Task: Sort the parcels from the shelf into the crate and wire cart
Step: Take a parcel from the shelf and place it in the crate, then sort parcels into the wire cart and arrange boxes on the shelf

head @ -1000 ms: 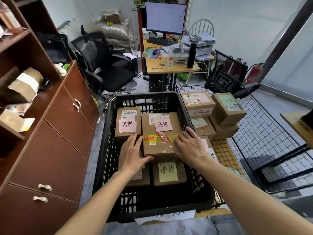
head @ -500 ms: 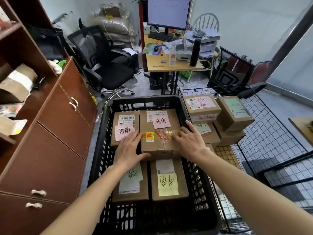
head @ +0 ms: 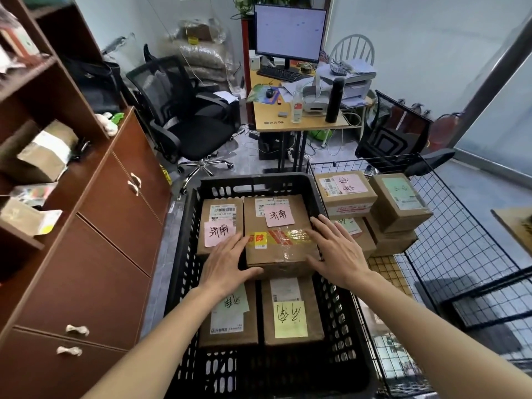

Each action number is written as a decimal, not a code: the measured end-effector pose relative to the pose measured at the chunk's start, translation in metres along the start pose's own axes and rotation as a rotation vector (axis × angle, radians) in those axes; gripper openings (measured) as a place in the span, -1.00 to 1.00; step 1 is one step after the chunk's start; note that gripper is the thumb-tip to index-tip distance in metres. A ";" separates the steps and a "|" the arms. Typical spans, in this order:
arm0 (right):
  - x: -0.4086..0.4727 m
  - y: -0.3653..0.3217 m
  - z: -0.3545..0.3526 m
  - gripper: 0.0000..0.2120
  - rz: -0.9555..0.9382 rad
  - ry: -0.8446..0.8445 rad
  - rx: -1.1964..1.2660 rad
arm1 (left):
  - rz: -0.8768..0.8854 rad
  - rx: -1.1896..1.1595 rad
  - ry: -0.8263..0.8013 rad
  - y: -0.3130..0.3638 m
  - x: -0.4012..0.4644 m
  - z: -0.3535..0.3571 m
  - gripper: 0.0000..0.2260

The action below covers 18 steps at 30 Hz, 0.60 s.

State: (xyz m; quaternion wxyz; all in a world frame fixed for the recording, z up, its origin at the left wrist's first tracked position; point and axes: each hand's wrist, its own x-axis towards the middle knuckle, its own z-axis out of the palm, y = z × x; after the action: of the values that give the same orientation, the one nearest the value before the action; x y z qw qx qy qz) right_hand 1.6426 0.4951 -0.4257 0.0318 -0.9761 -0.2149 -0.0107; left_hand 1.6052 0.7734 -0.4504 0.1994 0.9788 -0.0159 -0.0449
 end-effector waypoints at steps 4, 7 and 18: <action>-0.012 -0.002 -0.008 -0.30 0.022 -0.035 0.021 | 0.010 0.005 -0.007 0.010 -0.011 -0.023 -0.20; -0.022 -0.008 -0.031 -0.27 0.031 -0.060 0.012 | 0.039 0.039 0.010 0.020 -0.020 -0.050 -0.23; -0.123 -0.061 -0.208 -0.26 0.342 0.075 -0.018 | 0.330 0.037 0.099 0.092 -0.063 -0.193 -0.26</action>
State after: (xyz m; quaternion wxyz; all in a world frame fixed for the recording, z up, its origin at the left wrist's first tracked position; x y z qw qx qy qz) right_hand 1.5039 0.4855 -0.2189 0.0323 -0.9975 -0.0445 -0.0433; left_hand 1.5592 0.7672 -0.2325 0.1866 0.9674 -0.1673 0.0371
